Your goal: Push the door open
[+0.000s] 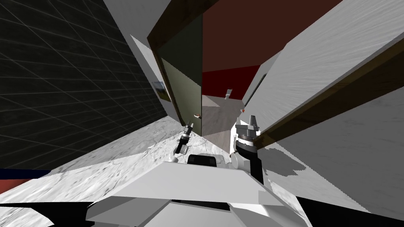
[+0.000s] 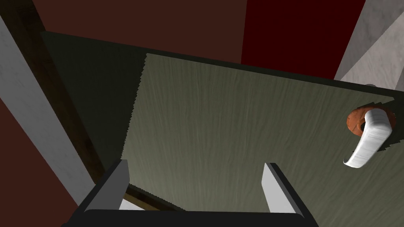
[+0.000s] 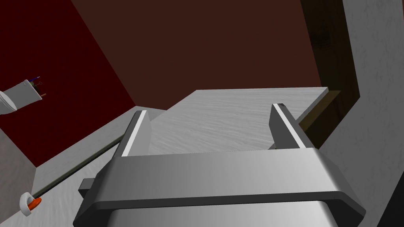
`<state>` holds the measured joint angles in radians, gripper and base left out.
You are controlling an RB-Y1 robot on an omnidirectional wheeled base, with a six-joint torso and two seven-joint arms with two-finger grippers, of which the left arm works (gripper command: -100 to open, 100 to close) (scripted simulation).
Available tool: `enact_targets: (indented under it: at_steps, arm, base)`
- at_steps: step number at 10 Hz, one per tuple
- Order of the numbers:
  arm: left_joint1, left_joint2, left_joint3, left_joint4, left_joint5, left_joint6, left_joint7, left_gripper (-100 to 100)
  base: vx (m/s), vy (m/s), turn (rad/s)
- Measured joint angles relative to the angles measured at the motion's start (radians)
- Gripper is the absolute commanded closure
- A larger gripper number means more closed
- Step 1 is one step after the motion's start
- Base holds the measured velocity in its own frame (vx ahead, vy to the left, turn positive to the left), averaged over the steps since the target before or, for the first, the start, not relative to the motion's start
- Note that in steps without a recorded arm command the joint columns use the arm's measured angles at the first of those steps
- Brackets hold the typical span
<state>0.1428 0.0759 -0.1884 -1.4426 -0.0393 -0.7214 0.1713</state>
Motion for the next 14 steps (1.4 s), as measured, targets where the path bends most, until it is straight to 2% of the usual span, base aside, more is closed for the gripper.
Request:
enact_targets:
  at_steps: [3, 8, 10, 14]
  arm:
    - [-0.018, 0.004, -0.01, 0.049, -0.006, 0.003, 0.003, -100]
    - [-0.077, 0.006, -0.03, 0.199, -0.018, -0.021, 0.006, -100]
    - [-0.088, 0.008, -0.041, 0.232, -0.024, -0.017, 0.008, -100]
    - [-0.127, 0.007, -0.056, 0.337, -0.032, -0.038, 0.009, -100]
  base:
    - [0.045, 0.049, -0.008]
    - [0.073, 0.063, -0.015]
    - [0.056, 0.063, -0.012]
    - [0.064, 0.054, -0.012]
